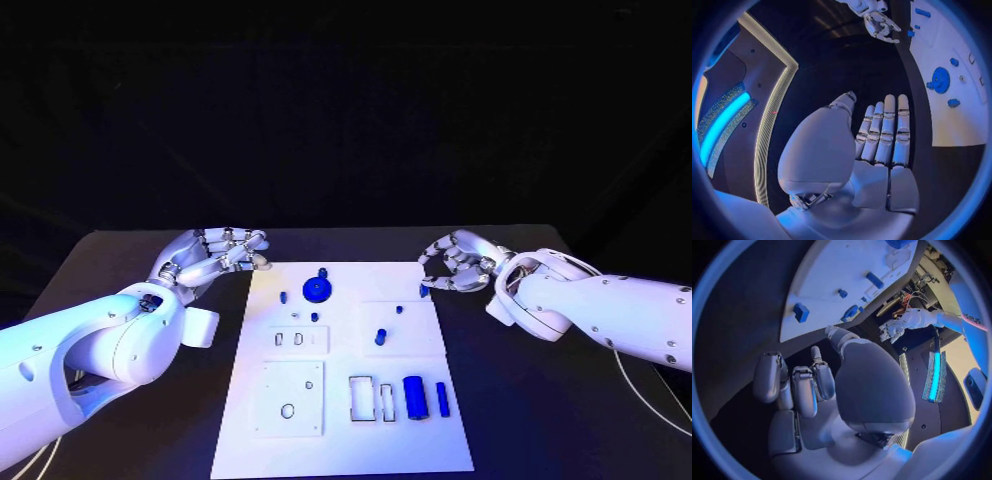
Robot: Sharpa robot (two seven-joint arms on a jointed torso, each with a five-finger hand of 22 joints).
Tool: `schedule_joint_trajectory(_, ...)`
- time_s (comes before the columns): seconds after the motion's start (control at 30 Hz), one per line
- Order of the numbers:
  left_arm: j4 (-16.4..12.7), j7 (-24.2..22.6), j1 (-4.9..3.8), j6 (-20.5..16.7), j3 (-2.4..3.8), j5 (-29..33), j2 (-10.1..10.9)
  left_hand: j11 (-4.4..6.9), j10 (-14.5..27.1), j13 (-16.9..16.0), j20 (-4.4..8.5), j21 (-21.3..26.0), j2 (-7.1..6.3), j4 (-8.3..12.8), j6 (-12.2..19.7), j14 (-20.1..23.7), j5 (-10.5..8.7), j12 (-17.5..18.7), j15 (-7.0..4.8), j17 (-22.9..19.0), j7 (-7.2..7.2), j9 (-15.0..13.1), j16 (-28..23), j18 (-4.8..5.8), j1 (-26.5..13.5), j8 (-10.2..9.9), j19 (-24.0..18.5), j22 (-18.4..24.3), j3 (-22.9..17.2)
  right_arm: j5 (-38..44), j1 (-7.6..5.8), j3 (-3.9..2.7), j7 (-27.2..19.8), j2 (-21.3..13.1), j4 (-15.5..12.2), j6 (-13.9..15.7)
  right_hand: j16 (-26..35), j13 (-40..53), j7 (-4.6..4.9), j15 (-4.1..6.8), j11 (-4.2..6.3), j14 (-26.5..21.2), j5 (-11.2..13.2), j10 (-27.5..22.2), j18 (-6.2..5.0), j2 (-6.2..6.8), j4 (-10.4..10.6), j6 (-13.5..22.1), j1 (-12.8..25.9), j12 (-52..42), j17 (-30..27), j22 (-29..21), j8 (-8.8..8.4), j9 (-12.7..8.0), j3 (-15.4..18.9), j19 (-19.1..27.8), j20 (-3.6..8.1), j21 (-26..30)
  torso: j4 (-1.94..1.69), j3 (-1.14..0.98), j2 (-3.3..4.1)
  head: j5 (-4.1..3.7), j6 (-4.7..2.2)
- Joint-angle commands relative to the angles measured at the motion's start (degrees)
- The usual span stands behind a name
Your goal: Assemble the parts on the task board
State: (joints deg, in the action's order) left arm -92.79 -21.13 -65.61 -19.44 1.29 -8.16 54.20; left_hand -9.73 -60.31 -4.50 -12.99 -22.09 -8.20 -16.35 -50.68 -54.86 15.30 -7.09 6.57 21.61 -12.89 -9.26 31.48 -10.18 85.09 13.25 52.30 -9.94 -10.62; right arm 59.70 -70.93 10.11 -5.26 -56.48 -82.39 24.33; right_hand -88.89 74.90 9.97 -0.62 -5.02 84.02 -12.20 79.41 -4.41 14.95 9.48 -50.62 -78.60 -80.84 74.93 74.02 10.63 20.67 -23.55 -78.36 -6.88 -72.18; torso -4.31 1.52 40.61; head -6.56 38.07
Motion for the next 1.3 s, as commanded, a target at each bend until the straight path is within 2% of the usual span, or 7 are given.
schedule_joint_trajectory(0.03, 0.02, -0.65, -0.05, 1.29, 0.04, -0.32, 0.00, -0.08, 0.49, -0.09, 0.09, -0.30, -0.29, -0.03, 0.44, 0.35, -0.13, 0.39, 0.06, 0.05, -0.42, -0.06, 0.37, -0.19, 0.48, 0.21, -0.28, -0.07, -0.23, 2.06, 0.61, 0.01, -2.01, 0.15, 0.92, -2.81, 0.14, 1.78, 0.00, -0.31, -0.11, 4.95, -0.12, -0.45, -0.37, 0.03, -0.34, 0.54, -0.75, 0.32, 10.72, -0.08, -0.33, -0.09, -0.02, 0.52, -0.01, 0.40, 0.08, -0.02, 0.07, 0.00, 0.23)
schedule_joint_trajectory(0.27, 0.16, -0.61, -0.04, 1.27, 0.04, -0.34, -0.12, -0.08, 0.49, -0.09, 0.09, -0.30, -0.29, -0.03, 0.44, 0.35, -0.13, 0.39, 0.06, 0.05, -0.42, -0.06, 0.37, -0.19, 0.48, 0.21, -0.28, -0.07, -0.23, 2.34, 1.39, 0.01, -1.91, 1.04, 2.95, -3.54, 0.05, 1.68, 0.13, -0.38, -0.21, 5.02, -0.21, -0.56, -0.31, 0.03, -0.56, 0.98, -0.98, 0.41, 11.00, 0.13, -0.60, -0.18, 0.30, 0.39, -0.06, 0.23, -0.06, 0.14, 0.07, 0.04, 0.37)
schedule_joint_trajectory(0.4, 0.20, -0.59, -0.04, 1.26, 0.04, -0.36, -0.14, -0.08, 0.49, -0.09, 0.09, -0.30, -0.29, -0.03, 0.44, 0.35, -0.13, 0.39, 0.06, 0.05, -0.42, -0.06, 0.37, -0.19, 0.48, 0.21, -0.28, -0.07, -0.23, 2.38, 1.53, 0.01, -1.77, 1.52, 3.65, -3.87, 0.07, 1.58, 0.17, -0.41, -0.25, 5.00, -0.16, -0.66, -0.34, 0.05, -0.58, 1.14, -0.97, 0.49, 10.93, 0.05, -0.69, -0.21, 0.47, 0.46, -0.08, 0.35, -0.09, 0.09, 0.06, -0.09, 0.64)
schedule_joint_trajectory(0.6, 0.30, -0.55, -0.04, 1.23, 0.04, -0.37, -0.14, -0.08, 0.49, -0.09, 0.09, -0.30, -0.29, -0.03, 0.44, 0.35, -0.13, 0.39, 0.06, 0.05, -0.42, -0.06, 0.37, -0.19, 0.48, 0.21, -0.28, -0.07, -0.23, 2.42, 1.71, 0.02, -1.63, 1.96, 4.46, -4.53, 0.06, 1.53, 0.20, -0.44, -0.28, 5.01, -0.13, -0.71, -0.32, 0.05, -0.60, 1.28, -0.98, 0.52, 11.00, 0.10, -0.77, -0.24, 0.61, 0.43, -0.10, 0.30, 0.02, 0.13, 0.02, 0.10, 0.87)
schedule_joint_trajectory(0.77, 0.30, -0.51, -0.05, 1.19, 0.04, -0.37, -0.07, -0.08, 0.49, -0.09, 0.09, -0.30, -0.29, -0.03, 0.44, 0.35, -0.13, 0.39, 0.06, 0.05, -0.42, -0.06, 0.37, -0.19, 0.48, 0.21, -0.28, -0.07, -0.23, 2.46, 2.14, 0.02, -1.46, 2.27, 4.87, -4.89, 0.00, 1.75, 0.22, -0.47, -0.31, 5.06, -0.14, -0.54, -0.29, 0.00, -0.61, 1.34, -1.01, 0.37, 11.20, 0.23, -0.81, -0.25, 0.71, 0.34, -0.12, 0.18, 0.19, 0.08, 0.05, 0.37, 0.59)
schedule_joint_trajectory(1.07, 0.36, -0.41, -0.05, 1.22, 0.04, -0.39, -0.02, -0.10, 0.56, -0.11, 0.06, -0.34, -0.32, -0.02, 0.52, 0.46, -0.11, 0.42, 0.08, 0.10, -0.44, -0.10, 0.44, -0.19, 0.59, 0.23, -0.38, -0.08, -0.30, 2.51, 2.83, 0.02, -1.15, 2.73, 5.16, -4.98, -0.10, 2.18, 0.16, -0.48, -0.27, 5.14, -0.30, -0.14, -0.22, -0.49, -0.60, 0.71, -1.09, 0.03, 11.53, 0.54, -0.46, -0.10, 0.85, 0.10, -0.16, -0.11, -0.01, 0.11, -0.01, 0.45, 0.79)
schedule_joint_trajectory(1.3, 0.39, -0.38, -0.05, 1.22, 0.04, -0.39, -0.02, -0.10, 0.56, -0.11, 0.06, -0.34, -0.32, -0.02, 0.52, 0.46, -0.11, 0.42, 0.08, 0.10, -0.44, -0.10, 0.44, -0.19, 0.59, 0.23, -0.38, -0.08, -0.30, 2.52, 2.93, 0.02, -0.81, 2.90, 5.29, -4.70, -0.08, 2.80, -0.03, -0.37, -0.10, 5.12, -0.41, 0.48, -0.12, -1.16, -0.56, -0.38, -1.11, -0.48, 11.44, 1.00, 0.14, 0.14, 0.77, -0.27, -0.12, -0.55, 0.08, 0.11, -0.05, 0.58, 0.82)
